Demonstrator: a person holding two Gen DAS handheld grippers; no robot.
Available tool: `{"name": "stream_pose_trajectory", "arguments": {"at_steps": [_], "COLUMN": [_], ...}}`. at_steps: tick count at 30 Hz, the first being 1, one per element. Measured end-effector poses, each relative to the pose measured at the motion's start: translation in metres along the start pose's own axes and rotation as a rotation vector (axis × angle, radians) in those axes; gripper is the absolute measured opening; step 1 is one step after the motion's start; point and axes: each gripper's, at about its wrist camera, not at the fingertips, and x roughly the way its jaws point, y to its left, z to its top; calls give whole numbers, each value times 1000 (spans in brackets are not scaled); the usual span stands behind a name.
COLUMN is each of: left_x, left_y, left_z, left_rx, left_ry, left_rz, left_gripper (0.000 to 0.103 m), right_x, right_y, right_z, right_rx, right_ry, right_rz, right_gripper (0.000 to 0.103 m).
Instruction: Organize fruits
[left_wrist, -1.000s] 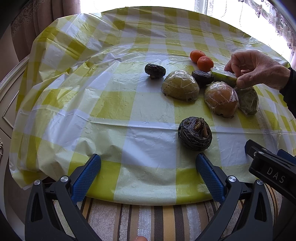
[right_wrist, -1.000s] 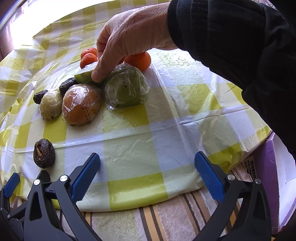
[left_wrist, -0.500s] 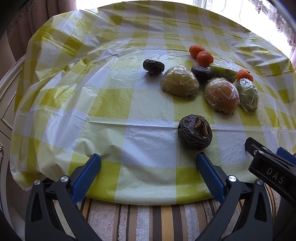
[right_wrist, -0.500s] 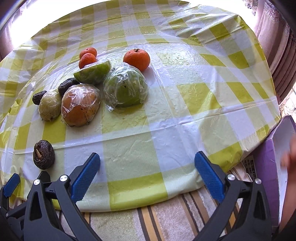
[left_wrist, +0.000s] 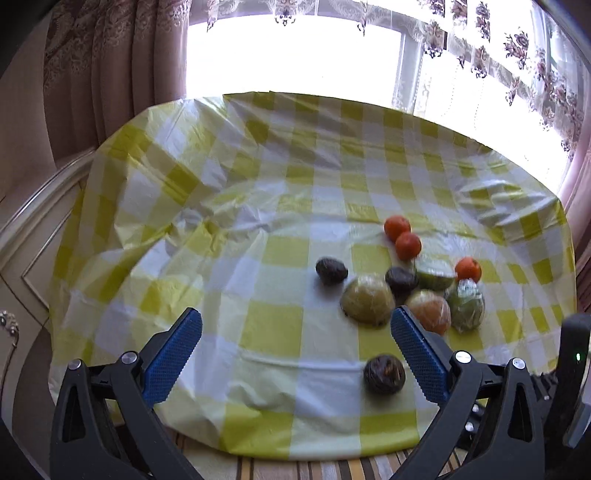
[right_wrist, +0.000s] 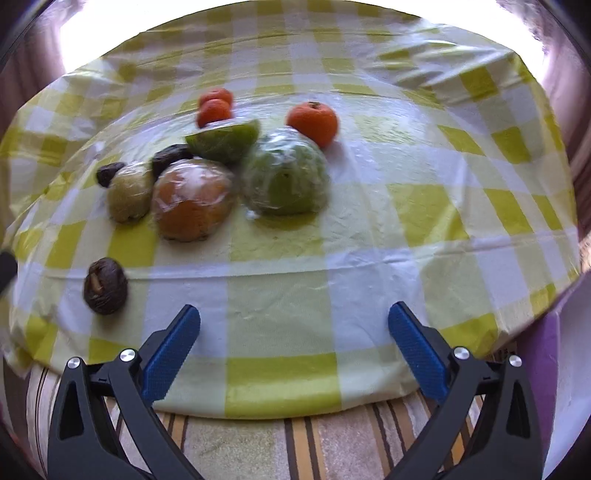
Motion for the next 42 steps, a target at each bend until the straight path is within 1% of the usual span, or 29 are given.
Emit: {"name": "stream_pose_trajectory", "arguments": {"at_steps": [1,2,3,4,5,6,7,8,9,10,11,12,14,16,17,21,27,42], "left_x": [21,48,76,107,139,169,194,213,225,234,241,243,246,246,246,245,245,246], "left_y": [3,7,14,21,28,32,33,33,31,30,30,32,31,30,31,31,32,31], "left_z": [24,46,64,78,87,91,92,92,91,90,89,90,92,92,92,91,91,91], "left_rx": [33,52,57,57,56,57,63,72,82,84,75,57,53,52,52,53,53,53], "left_ry": [29,63,73,90,129,168,206,233,236,243,252,244,233,228,228,228,227,227], "left_rz": [20,43,42,44,58,79,92,95,90,72,52,43,44,47,47,47,47,47], "left_gripper": [99,99,99,99,99,99,99,99,99,99,99,99,99,99,99,99,99,99], "right_x": [-5,-11,-21,-34,-50,-62,-66,-59,-42,-19,9,34,74,100,107,113,115,116], "right_y": [-6,-19,-32,-43,-52,-60,-67,-73,-82,-94,-109,-122,-140,-150,-150,-150,-144,-145], "right_z": [0,1,4,11,25,44,67,91,115,136,154,167,182,189,191,200,204,205], "right_rx": [14,89,159,180,165,133,89,29,-13,-16,1,21,40,56,44,37,35,43], "right_ry": [1,-2,-14,-55,-125,-207,-269,-295,-297,-269,-216,-164,-102,-75,-81,-84,-84,-84], "right_rz": [101,171,234,247,195,122,54,-6,-73,-131,-146,-142,-141,-126,-141,-134,-147,-139], "right_gripper": [102,102,102,102,102,102,102,102,102,102,102,102,102,102,102,102,102,102]}}
